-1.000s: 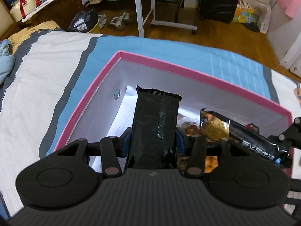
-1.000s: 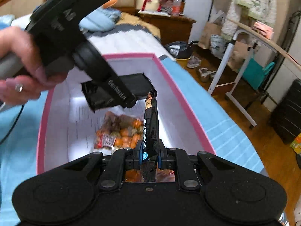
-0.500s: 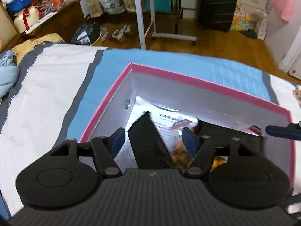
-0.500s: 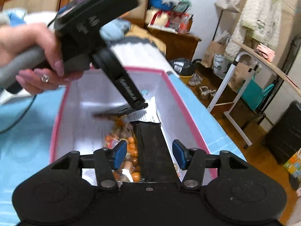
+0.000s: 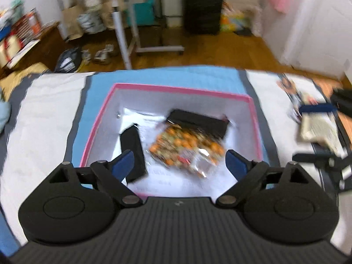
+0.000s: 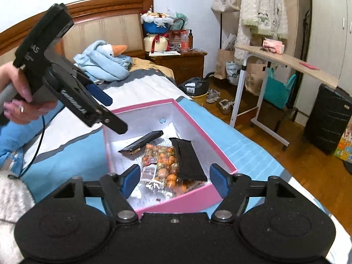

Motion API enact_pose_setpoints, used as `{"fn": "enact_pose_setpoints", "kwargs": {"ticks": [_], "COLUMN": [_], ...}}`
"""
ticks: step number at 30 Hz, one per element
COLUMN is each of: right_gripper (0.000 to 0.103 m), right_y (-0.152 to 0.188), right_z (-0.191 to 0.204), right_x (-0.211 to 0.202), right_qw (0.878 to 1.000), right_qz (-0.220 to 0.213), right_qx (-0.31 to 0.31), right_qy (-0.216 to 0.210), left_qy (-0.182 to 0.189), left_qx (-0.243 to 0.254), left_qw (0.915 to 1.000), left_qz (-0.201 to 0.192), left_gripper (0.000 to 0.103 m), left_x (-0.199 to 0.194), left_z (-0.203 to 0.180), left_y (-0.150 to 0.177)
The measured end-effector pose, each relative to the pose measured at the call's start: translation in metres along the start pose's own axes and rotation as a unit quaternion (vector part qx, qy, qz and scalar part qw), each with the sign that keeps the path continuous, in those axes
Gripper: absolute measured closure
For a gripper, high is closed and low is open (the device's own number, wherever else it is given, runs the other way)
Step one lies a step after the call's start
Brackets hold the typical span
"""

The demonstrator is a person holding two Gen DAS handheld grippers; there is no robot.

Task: Organize snacks
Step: 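Move both grippers back to the cream noodle bag on the bed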

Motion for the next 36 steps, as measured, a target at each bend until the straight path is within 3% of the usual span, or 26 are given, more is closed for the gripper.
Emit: {"fn": "enact_pose_setpoints", "kwargs": {"ticks": [2,7,11,20,23,25,27,32,34,36], "right_gripper": [0.013,0.011,0.002,0.000,0.000,0.000,0.000,0.000,0.000,0.000], "right_y": [0.001,0.008,0.022,0.086,0.105,0.117,0.130,0.173,0.197,0.217], "right_z": [0.007,0.013,0.011,-0.011,-0.019,-0.027,-0.037,-0.066,-0.083,-0.094], "right_x": [-0.014,-0.047,-0.076,-0.117,-0.133,-0.146,-0.152,-0.134,-0.120,-0.111], "right_qw": [1.000,1.000,0.998,0.991,0.985,0.975,0.965,0.965,0.959,0.953], "right_qz": [-0.006,-0.005,-0.016,0.016,-0.025,-0.064,-0.072,0.008,0.050,0.056], "right_qx": [-0.015,-0.003,0.021,0.075,0.090,0.109,0.125,0.131,0.155,0.187], "right_qy": [0.009,0.021,0.049,0.111,0.146,0.181,0.217,0.225,0.233,0.233], "left_qy": [-0.003,0.007,0.027,0.071,0.082,0.089,0.117,0.171,0.188,0.196], "left_qx": [0.014,0.026,0.042,0.101,0.106,0.101,0.090,0.081,0.067,0.053], "left_qw": [0.9998,0.9995,0.9987,0.9911,0.9896,0.9896,0.9879,0.9819,0.9799,0.9792], "left_qz": [0.012,0.018,0.013,-0.049,-0.052,-0.051,-0.046,-0.011,0.006,0.009], "left_gripper": [0.012,0.009,0.008,0.005,0.005,0.005,0.005,0.005,0.005,0.005], "left_x": [-0.013,-0.036,-0.046,-0.044,-0.031,-0.020,-0.007,0.035,0.055,0.071], "left_z": [-0.011,-0.038,-0.067,-0.148,-0.173,-0.189,-0.205,-0.242,-0.255,-0.265], "left_y": [0.006,0.020,0.032,0.044,0.045,0.045,0.042,0.036,0.033,0.031]}}
Point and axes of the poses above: each gripper's, at about its wrist camera, not at the fingertips, and x roughly the way its jaws point, z to its left, y to its underside, the point moved 8 cm from there along x, roughly the way its jaws point, and after that the axes turned 10 degrees about -x, right-handed, at the moved point
